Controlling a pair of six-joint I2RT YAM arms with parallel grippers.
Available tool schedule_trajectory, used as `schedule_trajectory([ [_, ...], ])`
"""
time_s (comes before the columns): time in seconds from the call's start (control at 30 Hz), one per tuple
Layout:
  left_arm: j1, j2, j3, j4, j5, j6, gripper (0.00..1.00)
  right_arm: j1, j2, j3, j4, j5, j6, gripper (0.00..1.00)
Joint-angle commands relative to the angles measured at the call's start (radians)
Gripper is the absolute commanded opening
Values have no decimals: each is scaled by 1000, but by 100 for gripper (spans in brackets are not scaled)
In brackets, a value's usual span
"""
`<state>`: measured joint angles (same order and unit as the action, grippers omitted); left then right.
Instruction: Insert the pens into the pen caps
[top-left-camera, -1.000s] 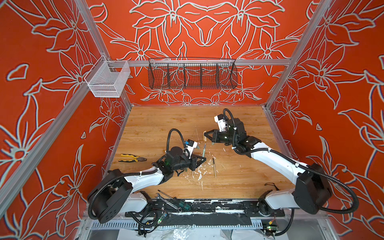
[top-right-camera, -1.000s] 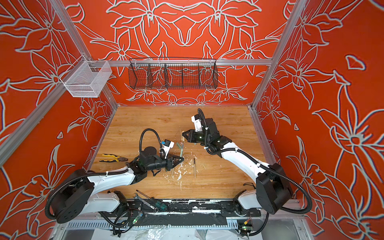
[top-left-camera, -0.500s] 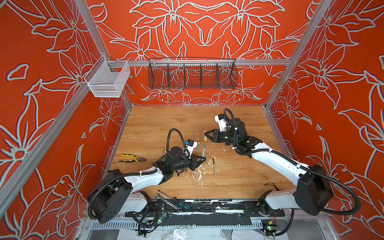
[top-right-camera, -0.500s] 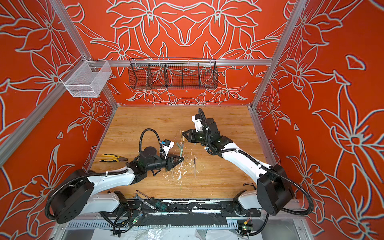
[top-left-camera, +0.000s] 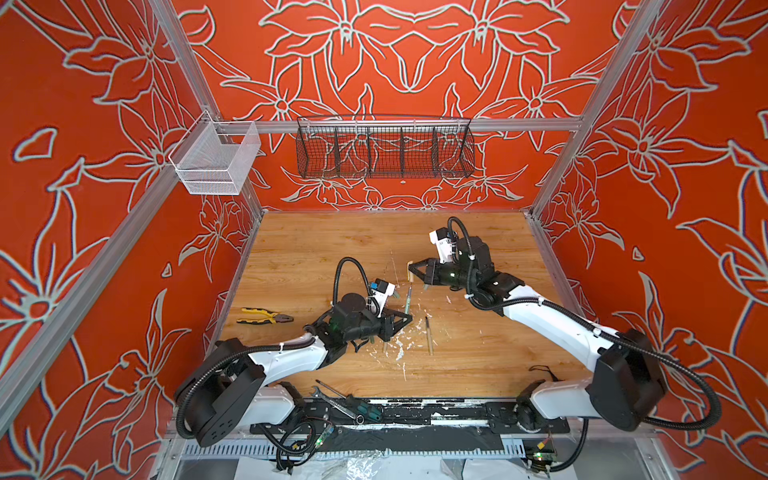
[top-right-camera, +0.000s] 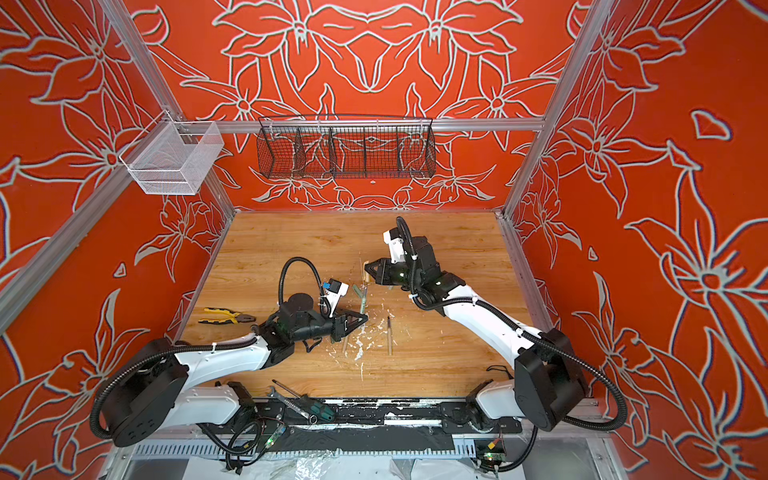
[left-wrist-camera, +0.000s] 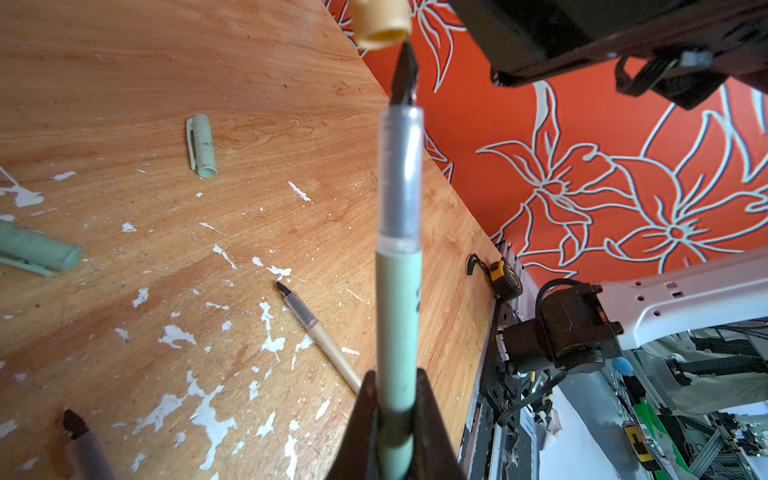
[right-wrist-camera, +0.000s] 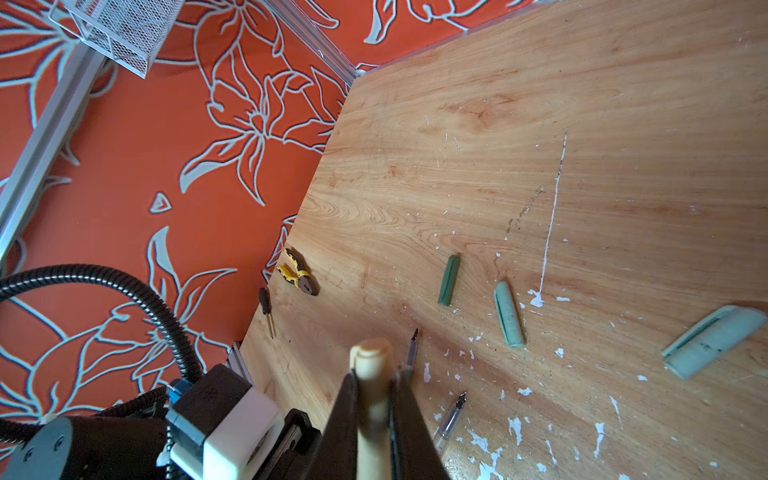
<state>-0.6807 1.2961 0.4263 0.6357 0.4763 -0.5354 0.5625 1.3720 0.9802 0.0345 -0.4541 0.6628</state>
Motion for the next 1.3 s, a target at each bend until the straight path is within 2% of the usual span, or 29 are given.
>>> schedule_trajectory([
  [0.0,-3,1,9,8,8,16,0,7,-21,3,20,3,5,9],
  [0.5,-3,-7,22,-16,-22,29,0,8,-34,-11,28,-8,10,8],
  [0.9,-3,-21,17,16,22,26,0,8,-30,-20,33,2,8,9],
  [1.27,-3,-36,16,10,2,32,0,13,-36,-23,30,4,4,8],
])
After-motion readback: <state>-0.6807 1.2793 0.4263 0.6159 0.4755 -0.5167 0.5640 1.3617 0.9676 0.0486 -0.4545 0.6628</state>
